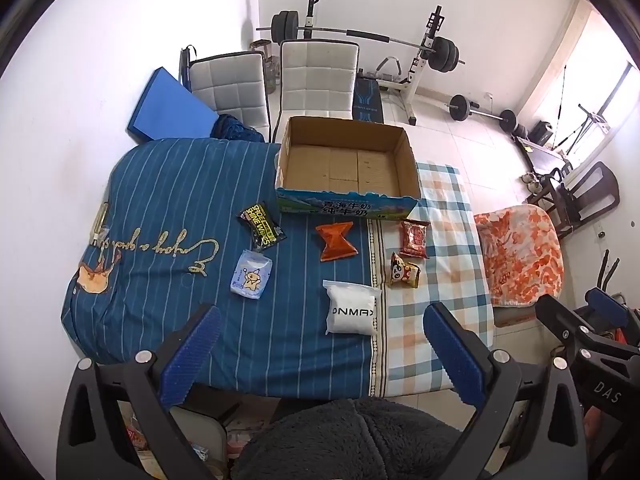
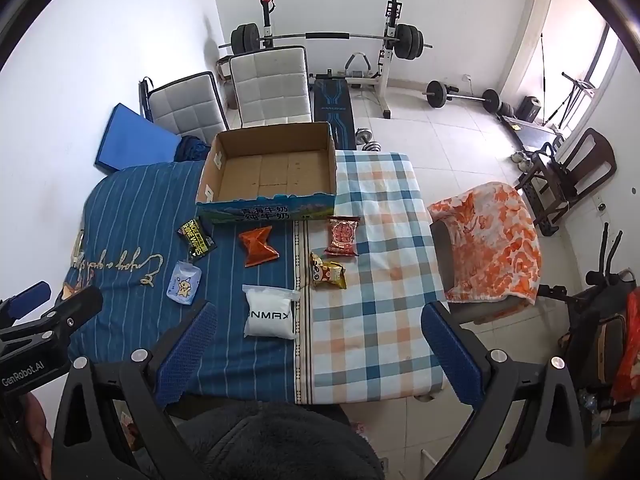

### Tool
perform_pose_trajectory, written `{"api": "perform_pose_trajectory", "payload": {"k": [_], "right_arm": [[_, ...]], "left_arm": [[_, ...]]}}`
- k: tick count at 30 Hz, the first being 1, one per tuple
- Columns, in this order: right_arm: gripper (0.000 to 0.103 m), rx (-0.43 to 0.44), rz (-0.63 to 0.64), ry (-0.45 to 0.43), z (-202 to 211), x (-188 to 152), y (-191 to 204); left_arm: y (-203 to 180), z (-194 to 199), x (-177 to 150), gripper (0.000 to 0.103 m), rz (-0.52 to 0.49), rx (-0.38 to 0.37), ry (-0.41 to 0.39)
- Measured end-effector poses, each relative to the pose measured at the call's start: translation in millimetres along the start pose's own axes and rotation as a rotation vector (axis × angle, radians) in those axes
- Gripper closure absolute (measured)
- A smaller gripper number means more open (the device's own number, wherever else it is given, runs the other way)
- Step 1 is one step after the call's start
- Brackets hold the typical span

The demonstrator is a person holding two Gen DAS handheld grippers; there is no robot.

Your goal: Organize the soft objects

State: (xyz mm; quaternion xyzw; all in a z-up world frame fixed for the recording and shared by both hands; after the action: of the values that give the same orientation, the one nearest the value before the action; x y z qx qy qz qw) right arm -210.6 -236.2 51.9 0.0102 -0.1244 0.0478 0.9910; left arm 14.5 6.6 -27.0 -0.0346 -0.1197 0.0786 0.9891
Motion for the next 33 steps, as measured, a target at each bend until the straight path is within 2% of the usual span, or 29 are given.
{"api": "perform_pose_trajectory", "payload": {"k": [33], "right_arm": [[0.0,0.004,0.008,-0.025,17,5,0]], "left_arm": [[0,16,1,0.0,-0.014,0.026,-0.04]]}}
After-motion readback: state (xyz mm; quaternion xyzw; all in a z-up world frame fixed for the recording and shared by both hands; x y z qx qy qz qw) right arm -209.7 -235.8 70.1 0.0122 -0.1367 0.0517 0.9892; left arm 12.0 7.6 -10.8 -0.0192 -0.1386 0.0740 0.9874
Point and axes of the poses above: each gripper's, at about its wrist camera, not at the fingertips, and z roughly against the way its jaws point, y to its left, x to its top, the point moved 3 cm from there along -z, roughly the way its jaws point, and after that the axes turned 12 degrees about y, right-handed, at the moved point
